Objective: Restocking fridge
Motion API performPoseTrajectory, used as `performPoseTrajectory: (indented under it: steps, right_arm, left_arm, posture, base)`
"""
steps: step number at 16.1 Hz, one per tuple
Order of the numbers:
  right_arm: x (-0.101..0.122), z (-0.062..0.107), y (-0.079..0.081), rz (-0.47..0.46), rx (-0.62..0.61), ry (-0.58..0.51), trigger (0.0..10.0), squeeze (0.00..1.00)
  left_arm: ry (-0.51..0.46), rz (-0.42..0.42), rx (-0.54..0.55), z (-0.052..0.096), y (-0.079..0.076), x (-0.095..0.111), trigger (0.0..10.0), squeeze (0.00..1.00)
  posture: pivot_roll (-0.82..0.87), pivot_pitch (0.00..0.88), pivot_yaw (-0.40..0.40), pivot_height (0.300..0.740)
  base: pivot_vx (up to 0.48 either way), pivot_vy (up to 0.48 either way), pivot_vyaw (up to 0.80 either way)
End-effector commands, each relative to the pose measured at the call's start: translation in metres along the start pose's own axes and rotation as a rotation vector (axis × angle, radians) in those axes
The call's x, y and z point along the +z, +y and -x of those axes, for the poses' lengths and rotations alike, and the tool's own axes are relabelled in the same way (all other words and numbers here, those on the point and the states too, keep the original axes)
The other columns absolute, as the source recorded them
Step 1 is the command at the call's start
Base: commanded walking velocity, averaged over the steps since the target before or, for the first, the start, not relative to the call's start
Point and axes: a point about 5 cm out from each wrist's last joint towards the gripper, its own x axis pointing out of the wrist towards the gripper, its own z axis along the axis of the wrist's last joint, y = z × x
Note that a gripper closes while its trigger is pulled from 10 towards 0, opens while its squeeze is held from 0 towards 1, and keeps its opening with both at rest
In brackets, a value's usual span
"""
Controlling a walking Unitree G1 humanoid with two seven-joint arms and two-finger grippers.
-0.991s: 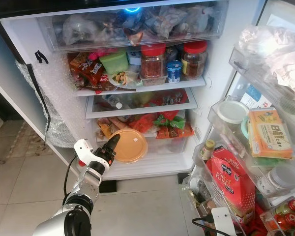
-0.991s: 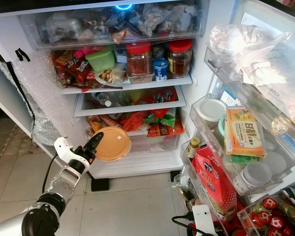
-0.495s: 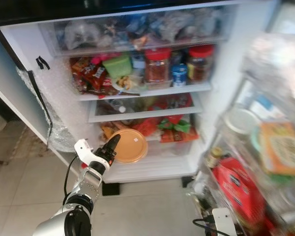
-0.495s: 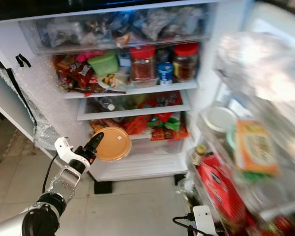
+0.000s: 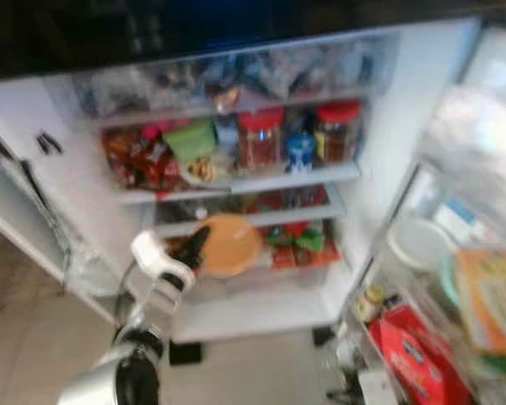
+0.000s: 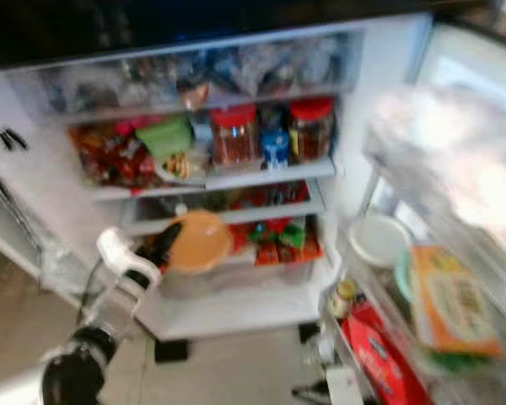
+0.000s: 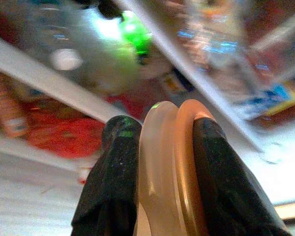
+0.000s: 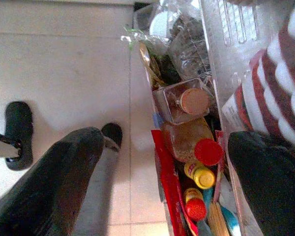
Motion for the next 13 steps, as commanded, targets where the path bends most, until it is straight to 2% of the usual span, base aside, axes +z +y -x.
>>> performPoseTrajectory:
  steps: [1, 8, 13]
  right_arm:
    - [0.0137, -0.0015, -0.0063, 0.004, -0.025, -0.056, 10.0, 0.0]
    - [0.0142, -0.0015, -0.0058, 0.003, -0.02, -0.058, 10.0, 0.0]
    - [0.0144, -0.0012, -0.0061, -0.024, -0.022, -0.071, 10.0, 0.0]
  left_arm:
    - [-0.012, 0.015, 0.003, -0.0009, -0.0007, 0.0011, 10.0, 0.0]
    - [-0.009, 0.021, 0.015, 0.001, 0.0015, -0.0008, 10.0, 0.0]
    - [-0.013, 0.038, 0.035, 0.0033, 0.0037, -0.0043, 10.0, 0.0]
  posture:
    - [-0.08, 0.072, 0.068, 0.74]
    - [-0.08, 0.079, 0.068, 0.74]
    - [-0.08, 0.086, 0.067, 0.74]
  base:
    - [0.296, 0.0, 0.0]
    - [0.287, 0.0, 0.0]
    - [0.0, 0.0, 0.0]
